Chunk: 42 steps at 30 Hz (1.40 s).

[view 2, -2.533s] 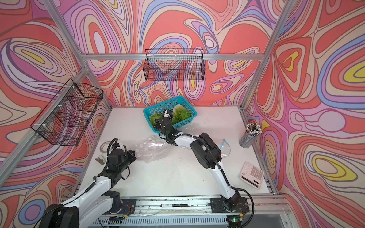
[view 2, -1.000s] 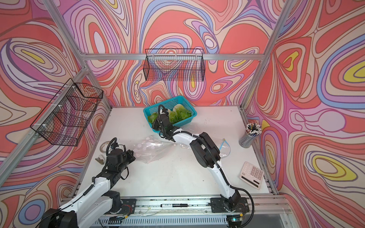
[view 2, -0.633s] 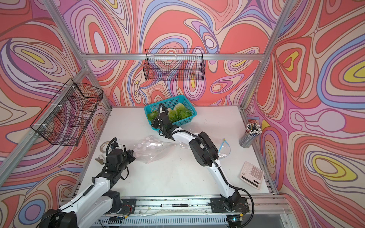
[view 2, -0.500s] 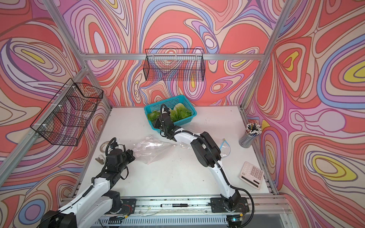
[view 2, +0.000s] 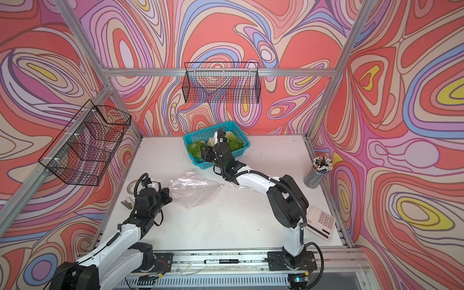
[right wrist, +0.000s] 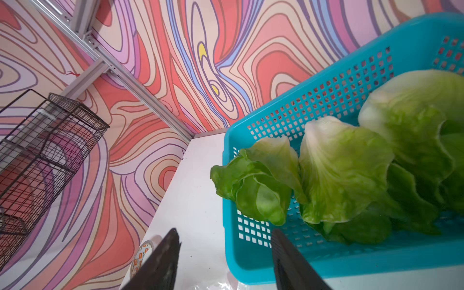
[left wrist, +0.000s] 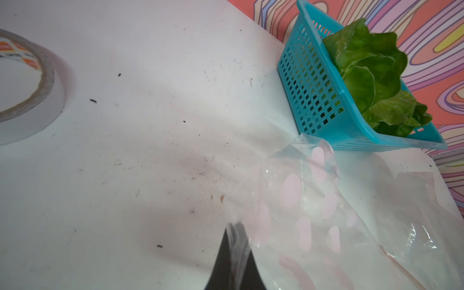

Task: Open the zip-top bag and take out the chinese cabbages
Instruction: Move the zipper food storage bag to the center of the board.

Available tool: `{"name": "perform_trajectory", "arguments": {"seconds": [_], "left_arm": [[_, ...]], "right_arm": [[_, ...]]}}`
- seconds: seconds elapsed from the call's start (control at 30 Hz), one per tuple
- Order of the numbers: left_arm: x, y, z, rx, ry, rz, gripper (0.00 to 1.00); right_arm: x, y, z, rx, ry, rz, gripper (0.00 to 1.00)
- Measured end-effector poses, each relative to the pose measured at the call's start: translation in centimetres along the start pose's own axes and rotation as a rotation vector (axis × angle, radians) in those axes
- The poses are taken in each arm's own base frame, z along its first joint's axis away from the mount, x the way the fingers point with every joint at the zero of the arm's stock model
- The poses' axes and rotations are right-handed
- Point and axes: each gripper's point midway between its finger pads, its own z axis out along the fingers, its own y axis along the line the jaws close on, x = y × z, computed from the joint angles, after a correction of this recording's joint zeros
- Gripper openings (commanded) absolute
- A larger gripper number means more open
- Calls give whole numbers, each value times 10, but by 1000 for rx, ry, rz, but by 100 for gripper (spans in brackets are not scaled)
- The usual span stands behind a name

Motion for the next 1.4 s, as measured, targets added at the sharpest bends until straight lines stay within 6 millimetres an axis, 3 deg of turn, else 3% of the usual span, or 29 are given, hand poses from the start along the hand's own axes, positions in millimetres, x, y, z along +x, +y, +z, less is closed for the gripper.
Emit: {"name": "perform_trajectory", "arguments": {"seconds": [0.37, 0.57, 0.67, 0.83, 0.97, 1.23, 1.4], "left_arm": [[-7, -6, 33, 11, -16, 97, 2], [-23, -25, 53, 55, -7, 131, 24], [-24, -27, 53, 71, -15, 135, 47], [-21, -26, 50, 77, -18, 136, 69], [-26, -26, 41, 76, -41, 132, 100], [-53, -31, 13, 53, -139, 137, 100], [-65, -31, -12, 0, -201, 194, 100]], "right_arm": [[-2, -32, -58, 131, -13, -292, 69], [-7, -75, -101, 254, -54, -417, 72], [-5, -96, -119, 322, -64, -481, 73], [-8, -121, -146, 422, -101, -585, 76], [-15, -149, -169, 511, -154, -636, 80], [-14, -227, -209, 687, -212, -612, 82], [-11, -269, -221, 735, -231, -550, 81]]}}
